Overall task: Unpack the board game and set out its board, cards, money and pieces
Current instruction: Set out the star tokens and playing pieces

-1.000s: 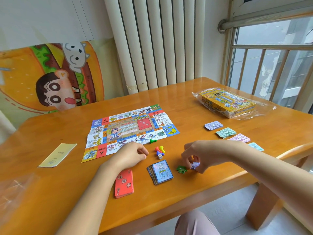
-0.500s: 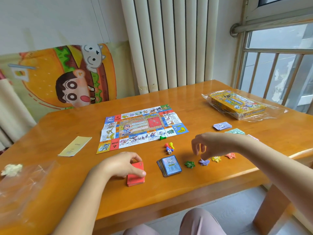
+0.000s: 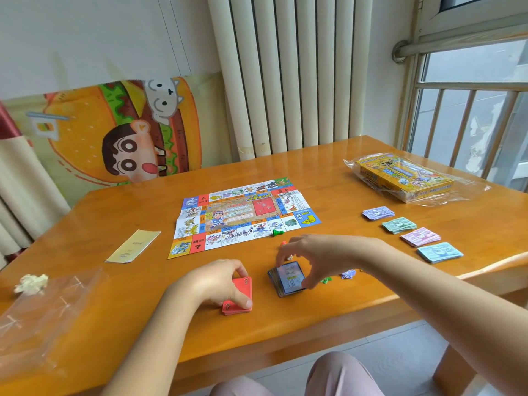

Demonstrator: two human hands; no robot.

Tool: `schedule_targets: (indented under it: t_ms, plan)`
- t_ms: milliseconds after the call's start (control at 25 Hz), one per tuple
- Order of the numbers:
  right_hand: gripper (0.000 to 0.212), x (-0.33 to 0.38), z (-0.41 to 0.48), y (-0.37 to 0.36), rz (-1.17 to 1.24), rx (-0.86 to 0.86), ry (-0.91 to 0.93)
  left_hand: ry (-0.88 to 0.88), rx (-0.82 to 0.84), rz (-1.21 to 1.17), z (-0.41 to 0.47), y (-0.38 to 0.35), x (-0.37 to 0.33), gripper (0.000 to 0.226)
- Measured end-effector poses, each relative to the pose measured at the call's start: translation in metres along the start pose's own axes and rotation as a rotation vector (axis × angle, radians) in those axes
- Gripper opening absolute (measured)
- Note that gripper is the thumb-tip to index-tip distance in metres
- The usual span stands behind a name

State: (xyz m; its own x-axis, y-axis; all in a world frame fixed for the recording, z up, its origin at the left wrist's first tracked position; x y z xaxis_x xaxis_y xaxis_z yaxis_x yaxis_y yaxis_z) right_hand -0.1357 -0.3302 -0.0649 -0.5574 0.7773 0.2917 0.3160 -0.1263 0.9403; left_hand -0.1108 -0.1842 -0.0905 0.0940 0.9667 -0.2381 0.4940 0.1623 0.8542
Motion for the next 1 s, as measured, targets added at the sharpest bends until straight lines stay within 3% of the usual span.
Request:
schedule_targets:
  t_ms: [200, 600, 1000]
  plan:
    - [0.063, 0.018, 0.02, -0.006, -0.056, 0.1, 0.033, 0.001, -0.018, 0.006, -0.003, 0.001, -0.002, 0.062]
    - [0.044, 0.016, 0.002, -0.018, 0.034, 0.081, 0.069, -0.005, -0.034, 0.035, -0.005, -0.002, -0.009, 0.063]
    - [0.043, 0.019, -0.002, -0.016, 0.002, 0.101, 0.074, 0.026, 0.027, -0.036, -0.006, -0.006, -0.011, 0.06]
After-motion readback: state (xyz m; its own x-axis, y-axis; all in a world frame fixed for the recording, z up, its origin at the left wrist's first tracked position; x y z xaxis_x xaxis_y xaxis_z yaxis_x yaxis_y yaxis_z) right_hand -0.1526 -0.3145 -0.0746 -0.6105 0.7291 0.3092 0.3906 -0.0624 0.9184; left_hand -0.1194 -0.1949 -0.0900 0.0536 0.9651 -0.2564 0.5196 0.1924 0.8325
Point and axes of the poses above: each hand's wrist, its own z-axis towards the middle knuckle, its own y-axis out of the back of the hand, x = y × z, the point moved 10 cm from there along z, towards the middle knuckle, and after that the axes turned 10 degrees about y, right-handed, at the moved point
